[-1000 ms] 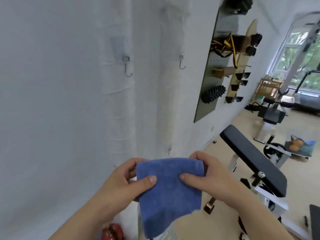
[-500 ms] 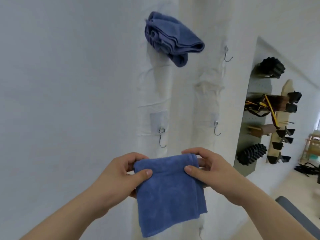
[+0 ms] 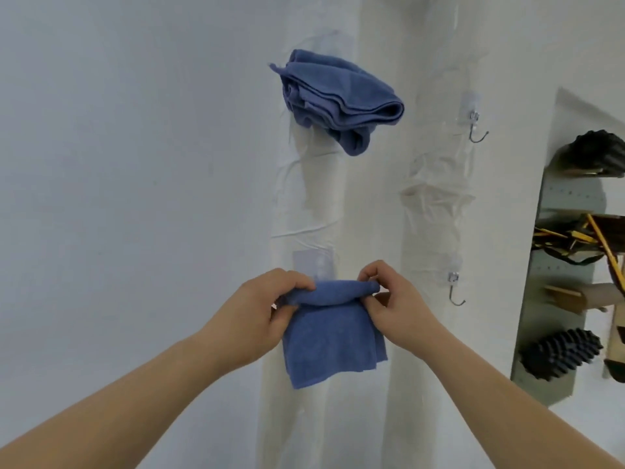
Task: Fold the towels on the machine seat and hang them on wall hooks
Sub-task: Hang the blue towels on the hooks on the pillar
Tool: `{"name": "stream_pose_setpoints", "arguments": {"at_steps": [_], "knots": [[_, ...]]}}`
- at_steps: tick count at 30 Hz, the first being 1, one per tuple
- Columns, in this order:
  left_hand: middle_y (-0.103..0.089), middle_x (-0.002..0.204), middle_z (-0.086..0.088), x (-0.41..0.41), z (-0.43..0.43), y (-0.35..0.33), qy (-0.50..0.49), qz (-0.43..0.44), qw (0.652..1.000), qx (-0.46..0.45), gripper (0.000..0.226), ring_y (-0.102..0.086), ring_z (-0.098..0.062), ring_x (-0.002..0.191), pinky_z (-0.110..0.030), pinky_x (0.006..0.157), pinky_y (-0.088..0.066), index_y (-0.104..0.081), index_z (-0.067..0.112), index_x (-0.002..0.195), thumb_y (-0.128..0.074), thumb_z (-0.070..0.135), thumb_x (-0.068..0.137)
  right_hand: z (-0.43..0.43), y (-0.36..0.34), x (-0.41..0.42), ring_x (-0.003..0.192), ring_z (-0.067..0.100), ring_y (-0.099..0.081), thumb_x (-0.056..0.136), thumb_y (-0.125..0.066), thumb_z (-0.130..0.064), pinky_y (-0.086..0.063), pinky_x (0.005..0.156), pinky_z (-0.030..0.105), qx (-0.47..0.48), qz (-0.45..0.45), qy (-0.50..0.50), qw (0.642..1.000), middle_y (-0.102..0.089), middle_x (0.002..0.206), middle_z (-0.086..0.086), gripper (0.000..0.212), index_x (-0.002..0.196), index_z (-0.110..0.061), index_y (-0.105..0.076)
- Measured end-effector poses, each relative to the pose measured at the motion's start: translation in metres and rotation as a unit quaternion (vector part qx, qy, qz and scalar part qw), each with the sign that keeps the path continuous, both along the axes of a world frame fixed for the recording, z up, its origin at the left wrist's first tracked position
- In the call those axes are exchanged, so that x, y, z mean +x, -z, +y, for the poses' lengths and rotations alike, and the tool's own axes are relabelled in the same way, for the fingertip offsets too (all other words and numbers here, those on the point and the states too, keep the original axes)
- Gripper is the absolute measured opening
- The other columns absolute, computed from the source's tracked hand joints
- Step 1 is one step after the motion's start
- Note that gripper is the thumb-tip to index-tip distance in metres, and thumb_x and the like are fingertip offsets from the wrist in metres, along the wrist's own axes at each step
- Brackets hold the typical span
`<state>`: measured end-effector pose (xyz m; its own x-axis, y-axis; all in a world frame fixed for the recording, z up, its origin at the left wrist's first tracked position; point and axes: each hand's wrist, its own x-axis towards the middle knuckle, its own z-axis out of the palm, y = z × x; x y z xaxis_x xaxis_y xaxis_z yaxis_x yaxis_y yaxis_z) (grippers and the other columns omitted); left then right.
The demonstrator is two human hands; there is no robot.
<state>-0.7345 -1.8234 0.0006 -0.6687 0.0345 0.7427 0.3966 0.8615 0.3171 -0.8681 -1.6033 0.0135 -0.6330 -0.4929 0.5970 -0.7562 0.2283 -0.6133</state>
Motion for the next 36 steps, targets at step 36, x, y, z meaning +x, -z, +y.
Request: {"name": "stream_pose_setpoints", "arguments": {"at_steps": [36], "knots": [[-0.051, 0.107, 0.018, 0.002, 0.043, 0.059, -0.180, 0.001, 0.979, -0.095, 0.071, -0.051, -0.005, 0.094, -0.024, 0.077, -0.052, -0.046, 0.029, 0.148, -0.044, 0.060, 0.084, -0.001, 0.029, 0.005, 0.097, 0.003, -0.069, 0.087, -0.068, -0.016, -0.055, 0.084, 0.018, 0.140, 0.051, -0.083, 0.985, -0.074, 0.104, -0.019, 0.047, 0.123, -0.046, -0.063]]}}
